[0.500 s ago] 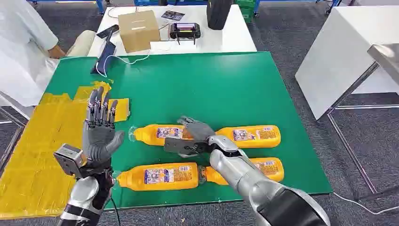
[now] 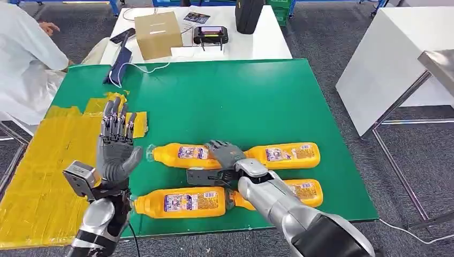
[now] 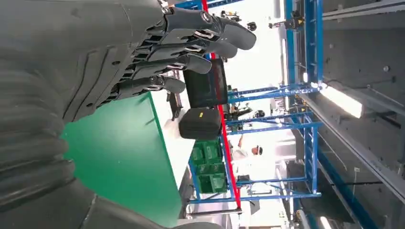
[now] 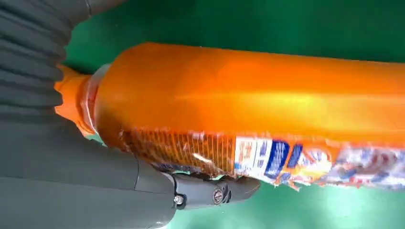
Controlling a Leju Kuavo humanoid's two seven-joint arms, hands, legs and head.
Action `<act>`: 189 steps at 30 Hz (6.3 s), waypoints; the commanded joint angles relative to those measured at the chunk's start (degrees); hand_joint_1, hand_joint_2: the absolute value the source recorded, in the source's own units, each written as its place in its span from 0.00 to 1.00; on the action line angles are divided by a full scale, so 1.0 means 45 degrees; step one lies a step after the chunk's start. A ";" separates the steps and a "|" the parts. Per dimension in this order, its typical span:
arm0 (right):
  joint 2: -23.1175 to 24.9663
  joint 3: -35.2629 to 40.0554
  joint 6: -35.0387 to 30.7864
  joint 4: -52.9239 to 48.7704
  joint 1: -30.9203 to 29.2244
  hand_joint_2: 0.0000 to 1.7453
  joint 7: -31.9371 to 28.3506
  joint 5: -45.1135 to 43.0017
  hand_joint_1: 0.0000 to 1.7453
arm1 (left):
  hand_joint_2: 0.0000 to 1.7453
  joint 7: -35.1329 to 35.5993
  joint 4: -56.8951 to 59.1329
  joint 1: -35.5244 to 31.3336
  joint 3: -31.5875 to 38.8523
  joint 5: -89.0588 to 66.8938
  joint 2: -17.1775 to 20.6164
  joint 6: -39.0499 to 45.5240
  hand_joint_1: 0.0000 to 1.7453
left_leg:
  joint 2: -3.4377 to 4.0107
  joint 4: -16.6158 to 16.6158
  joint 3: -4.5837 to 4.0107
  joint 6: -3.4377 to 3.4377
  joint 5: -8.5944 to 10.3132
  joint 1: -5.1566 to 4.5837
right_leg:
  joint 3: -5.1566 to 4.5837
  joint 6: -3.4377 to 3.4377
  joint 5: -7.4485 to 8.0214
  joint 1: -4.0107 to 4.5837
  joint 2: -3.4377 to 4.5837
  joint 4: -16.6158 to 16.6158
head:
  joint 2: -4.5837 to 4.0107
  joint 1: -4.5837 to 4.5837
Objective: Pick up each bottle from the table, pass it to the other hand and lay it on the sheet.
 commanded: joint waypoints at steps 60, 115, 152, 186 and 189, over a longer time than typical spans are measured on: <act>-0.1611 -0.4689 -0.6788 -1.0868 0.6172 1.00 -0.1539 -0.0720 1.00 | 1.00 0.0498 -0.2163 0.1339 -0.1145 -0.2566 -0.0185 -0.0779 0.00 | -0.0057 0.0008 -0.0044 -0.0028 -0.0010 0.0012 | -0.0035 -0.0033 -0.0018 0.0006 0.0050 0.0013 | 0.0000 0.0000; -0.1482 0.0585 -0.5936 -0.9643 0.6157 1.00 -0.2559 -0.1602 1.00 | 1.00 0.1029 -0.1633 0.0787 -0.0811 0.0897 -0.0301 -0.1219 1.00 | -0.0061 -0.0004 -0.0021 -0.0039 -0.0008 0.0023 | -0.0022 -0.0038 -0.0025 0.0012 0.0057 0.0017 | 0.0000 -0.0005; -0.2560 -0.4926 -0.3996 -2.0112 0.9985 1.00 -0.6143 -0.9236 0.00 | 1.00 1.1725 0.7091 -0.5538 -0.4700 -2.0049 0.2270 0.1556 1.00 | -0.0106 0.0010 -0.0082 -0.0057 0.0031 0.0015 | -0.0092 -0.0087 0.0032 0.0010 0.0036 0.0037 | 0.0000 -0.0004; -0.2521 -0.4762 -0.4214 -1.7772 0.9697 1.00 -0.5977 -0.8904 0.00 | 1.00 0.8543 1.3953 -0.7289 -0.1172 -1.7569 0.2539 0.0899 1.00 | -0.0046 -0.0014 -0.0145 -0.0087 0.0140 0.0067 | -0.0167 -0.0122 0.0091 0.0069 0.0059 0.0049 | 0.0000 0.0005; -0.2542 -0.4677 -0.4165 -1.7703 0.9587 1.00 -0.5872 -0.8824 0.00 | 1.00 0.8542 1.3943 -0.7171 -0.1112 -1.7516 0.2406 0.0967 1.00 | -0.0037 -0.0007 -0.0156 -0.0089 0.0140 0.0068 | -0.0179 -0.0119 0.0096 0.0073 0.0056 0.0057 | 0.0000 0.0000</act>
